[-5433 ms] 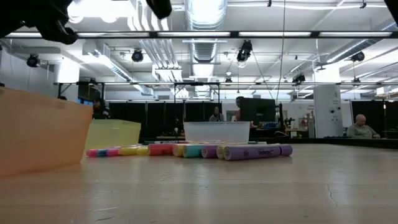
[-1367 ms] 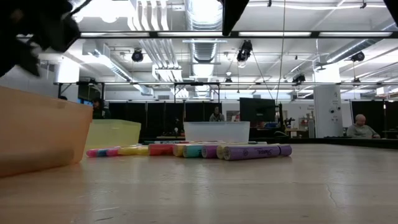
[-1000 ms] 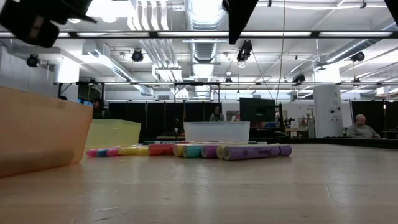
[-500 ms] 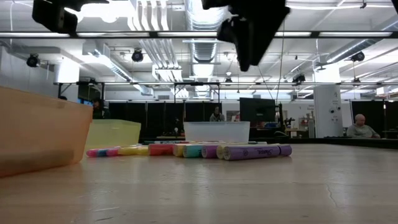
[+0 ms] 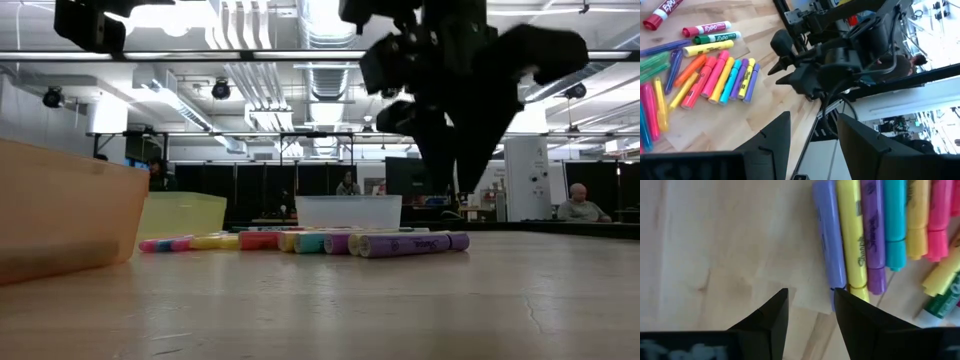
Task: Pick & Place Markers
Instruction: Put the purple highlighter into the orange bin
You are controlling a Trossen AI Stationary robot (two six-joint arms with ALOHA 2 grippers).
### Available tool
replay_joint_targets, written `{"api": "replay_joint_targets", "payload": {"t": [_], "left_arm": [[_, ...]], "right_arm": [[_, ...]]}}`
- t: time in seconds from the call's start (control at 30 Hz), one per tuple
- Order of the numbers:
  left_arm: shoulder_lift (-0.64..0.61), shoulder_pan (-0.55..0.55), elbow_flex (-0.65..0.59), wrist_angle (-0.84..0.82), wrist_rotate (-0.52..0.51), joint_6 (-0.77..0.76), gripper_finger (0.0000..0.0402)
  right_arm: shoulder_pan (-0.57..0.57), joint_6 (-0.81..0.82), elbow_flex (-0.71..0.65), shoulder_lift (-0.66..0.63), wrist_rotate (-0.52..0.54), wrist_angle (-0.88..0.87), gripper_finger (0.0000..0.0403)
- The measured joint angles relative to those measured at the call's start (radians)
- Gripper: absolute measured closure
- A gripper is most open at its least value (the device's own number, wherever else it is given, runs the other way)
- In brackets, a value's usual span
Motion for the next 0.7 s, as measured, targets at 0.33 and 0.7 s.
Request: {"api": "replay_joint_targets", "payload": {"t": [0.33, 0.7], "left_arm": [[0.004, 0.021, 0.000, -0.001, -0.005, -0.016, 0.0246], [0.011, 0.021, 0.000, -0.001, -0.004, -0.024, 0.0246]], "right_arm": [[-0.002, -0.073, -0.101, -0.002, 0.019, 0.092, 0.0278], [-0.013, -0.087, -0.133, -0.001, 0.089, 0.157, 0.0291]]}}
